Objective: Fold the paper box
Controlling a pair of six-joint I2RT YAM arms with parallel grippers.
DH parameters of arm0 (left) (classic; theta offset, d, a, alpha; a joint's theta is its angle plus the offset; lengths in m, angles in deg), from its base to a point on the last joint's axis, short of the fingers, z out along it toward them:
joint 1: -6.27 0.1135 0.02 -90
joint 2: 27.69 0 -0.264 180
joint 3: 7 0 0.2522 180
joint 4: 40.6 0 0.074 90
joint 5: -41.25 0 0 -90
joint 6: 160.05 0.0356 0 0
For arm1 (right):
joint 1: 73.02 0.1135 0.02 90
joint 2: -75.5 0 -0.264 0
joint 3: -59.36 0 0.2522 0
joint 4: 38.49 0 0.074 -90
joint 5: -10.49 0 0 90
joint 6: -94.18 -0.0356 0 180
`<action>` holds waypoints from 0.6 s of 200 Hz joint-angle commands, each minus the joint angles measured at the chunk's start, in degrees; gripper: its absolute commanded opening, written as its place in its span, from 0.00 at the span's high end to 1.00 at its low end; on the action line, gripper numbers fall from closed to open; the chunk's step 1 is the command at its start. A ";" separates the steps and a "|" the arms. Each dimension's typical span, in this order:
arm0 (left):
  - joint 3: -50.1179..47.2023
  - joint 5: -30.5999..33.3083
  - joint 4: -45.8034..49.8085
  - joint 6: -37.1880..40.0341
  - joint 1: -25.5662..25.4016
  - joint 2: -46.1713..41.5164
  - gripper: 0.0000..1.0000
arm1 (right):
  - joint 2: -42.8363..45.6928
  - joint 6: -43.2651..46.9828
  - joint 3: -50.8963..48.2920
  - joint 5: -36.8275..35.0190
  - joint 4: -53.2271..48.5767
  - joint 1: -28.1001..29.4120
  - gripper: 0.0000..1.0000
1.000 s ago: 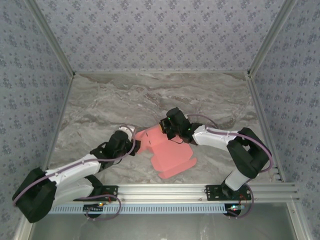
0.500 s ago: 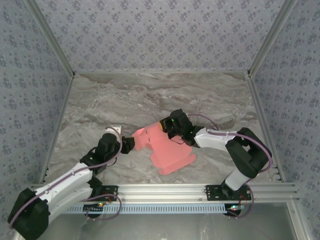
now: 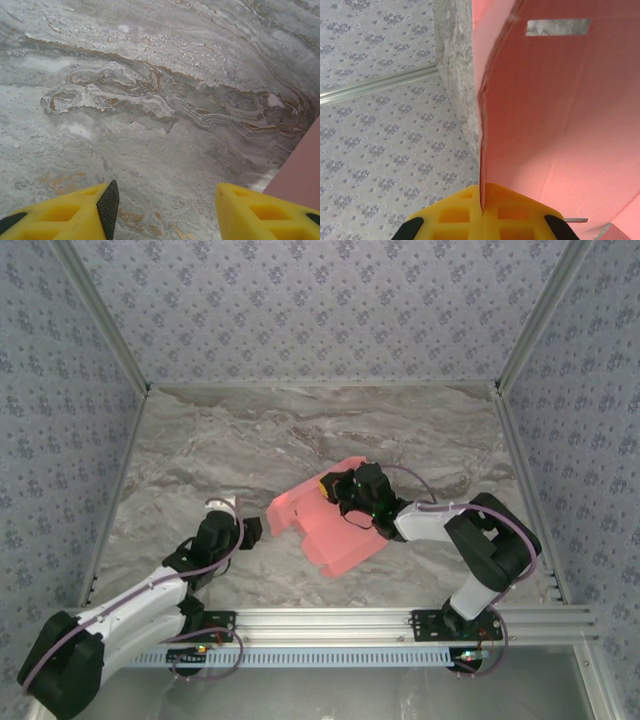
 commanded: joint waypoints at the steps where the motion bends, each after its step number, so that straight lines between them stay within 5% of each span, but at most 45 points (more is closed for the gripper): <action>1: 0.84 -2.09 -6.11 2.08 0.35 2.01 0.47 | -1.09 2.18 -1.14 2.10 5.37 -0.32 1.00; 40: 4.29 -9.73 -9.85 7.91 -1.16 5.74 0.49 | -2.32 2.57 -2.97 2.85 9.71 -0.61 1.00; 120: 5.69 -14.37 -15.86 12.92 -6.66 10.85 0.70 | -4.78 3.08 -5.33 3.12 15.94 -0.91 1.00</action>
